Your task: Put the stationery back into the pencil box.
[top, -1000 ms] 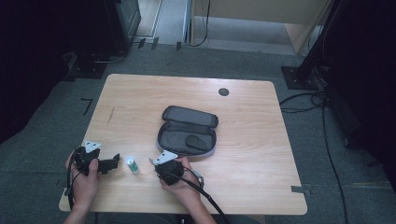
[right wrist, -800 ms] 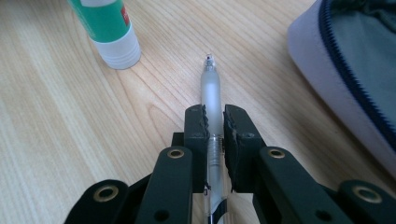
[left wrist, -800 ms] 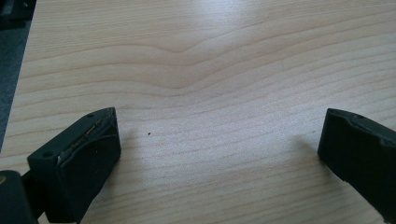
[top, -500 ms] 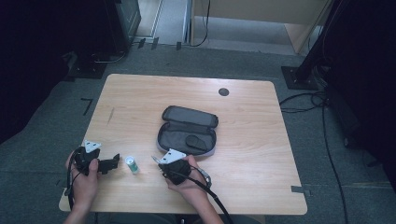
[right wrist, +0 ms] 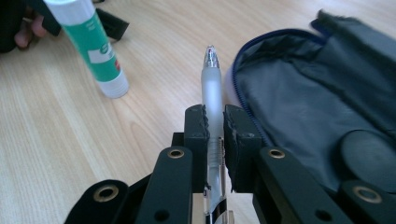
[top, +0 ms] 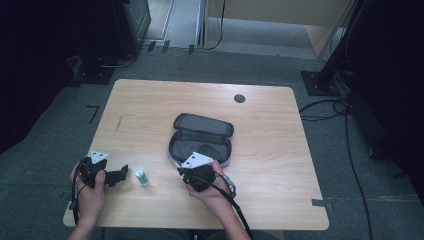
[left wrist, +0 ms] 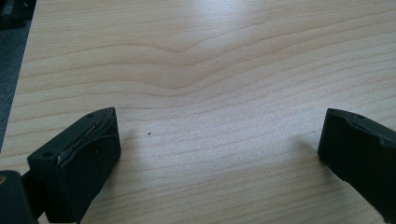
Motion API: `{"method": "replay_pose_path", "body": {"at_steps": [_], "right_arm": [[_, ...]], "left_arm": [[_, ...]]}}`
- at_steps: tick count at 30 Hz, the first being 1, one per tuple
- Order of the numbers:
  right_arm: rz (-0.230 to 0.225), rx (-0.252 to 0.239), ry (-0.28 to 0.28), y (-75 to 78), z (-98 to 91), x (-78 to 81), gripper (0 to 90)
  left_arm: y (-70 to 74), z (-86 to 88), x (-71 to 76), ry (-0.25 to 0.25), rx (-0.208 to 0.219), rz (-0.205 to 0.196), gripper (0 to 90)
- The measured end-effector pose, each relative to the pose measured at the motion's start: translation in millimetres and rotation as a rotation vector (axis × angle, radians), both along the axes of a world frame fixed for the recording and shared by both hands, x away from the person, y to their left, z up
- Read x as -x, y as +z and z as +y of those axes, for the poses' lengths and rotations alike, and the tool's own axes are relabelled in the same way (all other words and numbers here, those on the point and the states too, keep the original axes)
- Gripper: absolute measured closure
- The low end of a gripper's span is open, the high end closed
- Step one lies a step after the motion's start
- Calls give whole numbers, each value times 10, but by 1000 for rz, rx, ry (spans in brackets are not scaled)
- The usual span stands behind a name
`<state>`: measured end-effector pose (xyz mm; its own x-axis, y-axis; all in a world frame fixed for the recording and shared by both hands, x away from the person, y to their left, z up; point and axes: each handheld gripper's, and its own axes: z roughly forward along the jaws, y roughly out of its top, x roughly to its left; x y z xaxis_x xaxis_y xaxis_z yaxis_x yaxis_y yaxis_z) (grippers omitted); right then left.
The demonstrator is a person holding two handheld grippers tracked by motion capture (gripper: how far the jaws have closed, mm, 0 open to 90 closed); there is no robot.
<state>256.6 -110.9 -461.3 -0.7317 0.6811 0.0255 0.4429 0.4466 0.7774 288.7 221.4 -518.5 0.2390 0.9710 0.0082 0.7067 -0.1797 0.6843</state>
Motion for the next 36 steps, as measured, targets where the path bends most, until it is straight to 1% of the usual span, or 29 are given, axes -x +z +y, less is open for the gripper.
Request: {"method": "replay_pose_path", "body": {"at_steps": [1,7,9,15,17,20,21,22,25,27,29,33,36], "right_arm": [[-8,-2,4,21,-22,-13,807],[-24,-12,-11,170,-147,-80,807],[-41,-5,-11,230,-183,-110,807],[-61,6,-11,384,-262,-205,807],[-65,5,-9,427,-288,-250,807],[-58,1,-12,478,-329,-330,807],[-56,3,-17,485,-332,-345,807],[-58,10,-8,491,-340,-365,807],[-57,14,-2,511,-356,-440,807],[-58,24,1,519,-366,-497,807],[-61,22,8,519,-374,-542,807],[-73,13,27,487,-401,-659,807],[-73,19,35,445,-411,-730,807]], "left_arm": [[0,0,0,0,0,0,0],[0,0,0,0,0,0,0],[0,1,0,-1,-1,0,0],[0,1,0,-1,-1,1,0],[1,1,0,-1,-1,1,0],[1,1,0,-1,-1,1,0],[0,1,0,-1,0,1,0],[0,0,0,0,0,0,0],[0,0,0,0,1,0,0],[0,1,0,0,0,0,0],[0,1,-1,-1,-1,-1,0],[-1,0,0,0,0,-1,0],[-1,0,0,0,0,-1,0]]}}
